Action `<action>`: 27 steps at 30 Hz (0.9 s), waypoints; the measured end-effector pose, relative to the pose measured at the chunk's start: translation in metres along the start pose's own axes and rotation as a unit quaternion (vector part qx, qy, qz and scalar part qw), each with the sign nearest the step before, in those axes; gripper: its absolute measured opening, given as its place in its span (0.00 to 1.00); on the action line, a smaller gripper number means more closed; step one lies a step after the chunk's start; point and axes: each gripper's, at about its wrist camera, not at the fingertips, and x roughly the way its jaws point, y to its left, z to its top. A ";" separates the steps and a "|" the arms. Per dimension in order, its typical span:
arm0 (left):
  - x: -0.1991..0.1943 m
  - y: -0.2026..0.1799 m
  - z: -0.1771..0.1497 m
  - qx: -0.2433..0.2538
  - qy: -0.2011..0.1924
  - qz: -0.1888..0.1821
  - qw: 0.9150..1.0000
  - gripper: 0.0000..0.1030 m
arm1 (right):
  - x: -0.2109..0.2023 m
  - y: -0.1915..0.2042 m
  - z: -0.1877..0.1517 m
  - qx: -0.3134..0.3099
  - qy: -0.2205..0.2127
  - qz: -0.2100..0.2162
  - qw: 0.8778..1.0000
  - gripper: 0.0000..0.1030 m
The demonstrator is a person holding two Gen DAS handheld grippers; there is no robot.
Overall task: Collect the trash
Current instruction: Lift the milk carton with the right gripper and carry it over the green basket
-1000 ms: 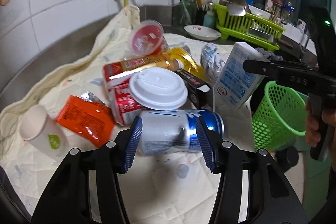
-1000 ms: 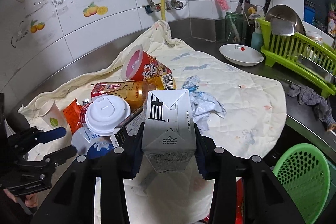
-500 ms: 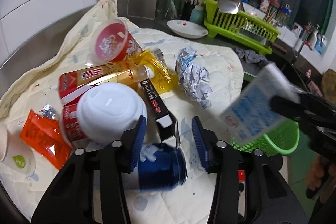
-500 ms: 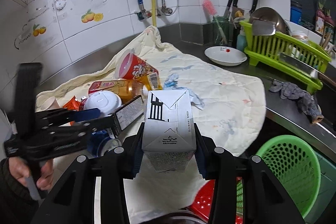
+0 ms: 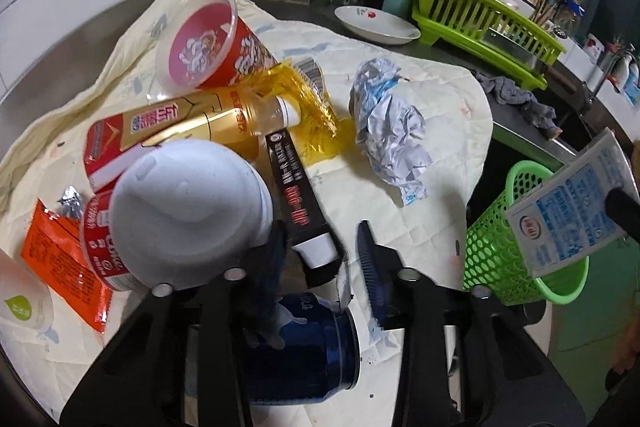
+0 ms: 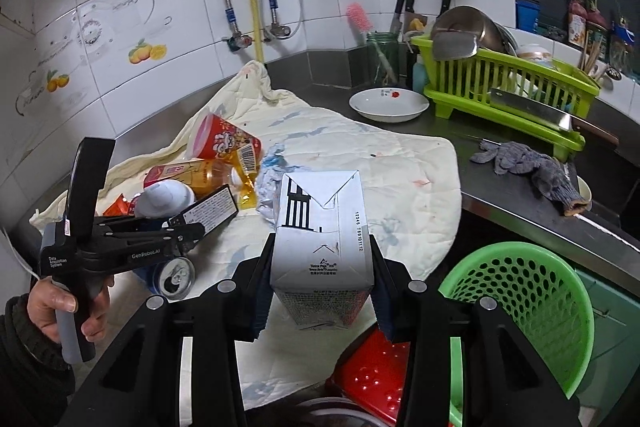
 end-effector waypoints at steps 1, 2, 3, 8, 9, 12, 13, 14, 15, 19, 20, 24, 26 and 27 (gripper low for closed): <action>0.002 0.001 0.000 -0.003 0.001 0.000 1.000 0.29 | 0.000 -0.003 -0.001 0.002 0.000 -0.002 1.000 0.39; 0.003 0.002 -0.001 -0.006 0.002 0.001 1.000 0.29 | 0.000 -0.005 -0.002 0.004 0.000 -0.003 1.000 0.39; 0.004 0.002 -0.001 -0.009 0.001 0.001 1.000 0.29 | 0.000 -0.008 -0.003 0.007 0.000 -0.005 1.000 0.39; 0.009 0.006 0.001 -0.026 -0.001 0.003 1.000 0.26 | -0.001 -0.019 -0.007 0.018 0.003 -0.012 1.000 0.39; 0.009 0.007 0.001 -0.029 -0.002 0.003 1.000 0.25 | -0.002 -0.021 -0.009 0.019 0.003 -0.014 1.000 0.39; 0.009 0.006 0.002 -0.031 -0.007 0.008 0.999 0.22 | -0.004 -0.028 -0.012 0.024 0.005 -0.021 0.999 0.39; 0.008 0.006 0.002 -0.031 -0.010 0.010 0.999 0.18 | -0.005 -0.030 -0.013 0.025 0.005 -0.023 0.999 0.39; 0.007 0.006 0.002 -0.031 -0.012 0.009 0.999 0.16 | -0.006 -0.032 -0.014 0.026 0.004 -0.026 0.999 0.39; 0.006 0.006 0.002 -0.032 -0.013 0.006 0.999 0.15 | -0.008 -0.035 -0.015 0.027 0.004 -0.030 0.999 0.39; -0.006 0.003 0.000 -0.022 -0.025 0.010 0.999 0.15 | -0.012 -0.047 -0.020 0.032 0.003 -0.048 0.998 0.39; -0.011 0.002 -0.001 -0.019 -0.029 0.010 0.999 0.15 | -0.012 -0.050 -0.021 0.034 0.005 -0.051 0.998 0.39; -0.029 0.003 -0.005 -0.022 -0.040 0.000 0.999 0.15 | -0.013 -0.069 -0.029 0.044 0.011 -0.073 0.996 0.39; -0.037 0.005 -0.008 -0.024 -0.044 -0.004 0.999 0.15 | -0.014 -0.082 -0.033 0.053 0.014 -0.088 0.995 0.39; -0.042 0.005 -0.009 -0.023 -0.047 -0.006 0.999 0.15 | -0.014 -0.089 -0.036 0.059 0.016 -0.096 0.994 0.39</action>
